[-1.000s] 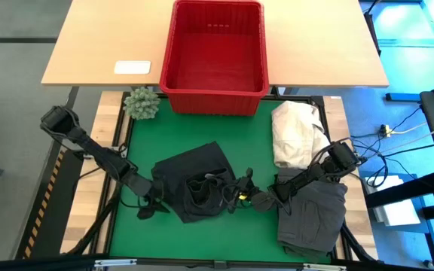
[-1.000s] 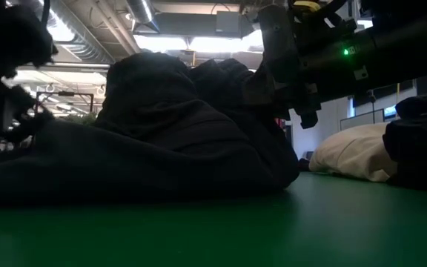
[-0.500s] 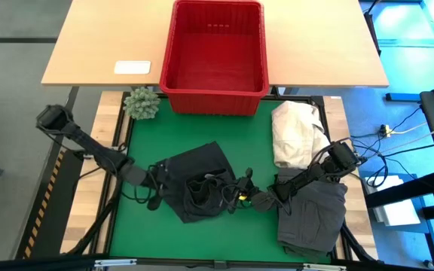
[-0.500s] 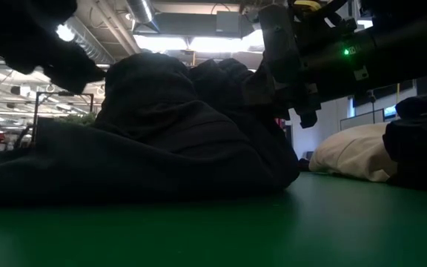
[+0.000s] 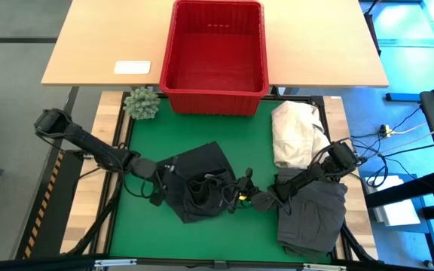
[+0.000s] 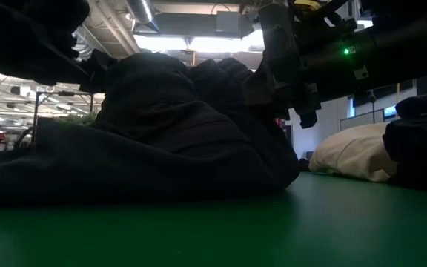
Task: Fold laundry
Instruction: Fold the gray short
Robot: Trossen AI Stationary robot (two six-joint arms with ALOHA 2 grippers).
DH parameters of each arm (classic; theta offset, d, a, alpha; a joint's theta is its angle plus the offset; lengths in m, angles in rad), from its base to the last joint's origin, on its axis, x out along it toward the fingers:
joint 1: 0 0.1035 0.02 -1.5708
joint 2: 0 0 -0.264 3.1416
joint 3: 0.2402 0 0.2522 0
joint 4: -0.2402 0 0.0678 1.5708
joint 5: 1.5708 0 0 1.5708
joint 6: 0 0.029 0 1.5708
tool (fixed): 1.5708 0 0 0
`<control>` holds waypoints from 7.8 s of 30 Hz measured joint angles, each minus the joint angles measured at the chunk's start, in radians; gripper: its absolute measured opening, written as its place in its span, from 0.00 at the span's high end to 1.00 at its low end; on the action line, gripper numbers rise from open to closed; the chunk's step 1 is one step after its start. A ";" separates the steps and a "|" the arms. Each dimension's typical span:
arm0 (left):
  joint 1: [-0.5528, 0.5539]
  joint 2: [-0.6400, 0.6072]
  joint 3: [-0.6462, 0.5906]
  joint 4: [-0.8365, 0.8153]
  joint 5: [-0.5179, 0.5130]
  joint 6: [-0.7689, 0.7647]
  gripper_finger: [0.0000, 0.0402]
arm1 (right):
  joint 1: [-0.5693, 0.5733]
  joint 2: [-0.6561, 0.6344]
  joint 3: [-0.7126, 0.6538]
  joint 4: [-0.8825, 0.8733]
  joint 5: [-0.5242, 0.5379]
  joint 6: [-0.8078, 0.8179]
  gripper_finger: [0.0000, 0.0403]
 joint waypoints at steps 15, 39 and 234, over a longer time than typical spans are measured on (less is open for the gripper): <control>0.008 0.274 0.225 -0.221 0.060 0.150 0.37 | -0.006 0.000 0.000 0.002 -0.002 0.008 0.97; -0.119 0.146 0.371 -0.590 -0.052 -0.059 0.97 | -0.006 0.000 0.056 -0.001 0.000 -0.158 0.97; 0.036 0.164 0.354 -0.845 0.014 -0.288 0.77 | -0.414 0.046 0.582 -0.856 -1.053 -0.733 0.67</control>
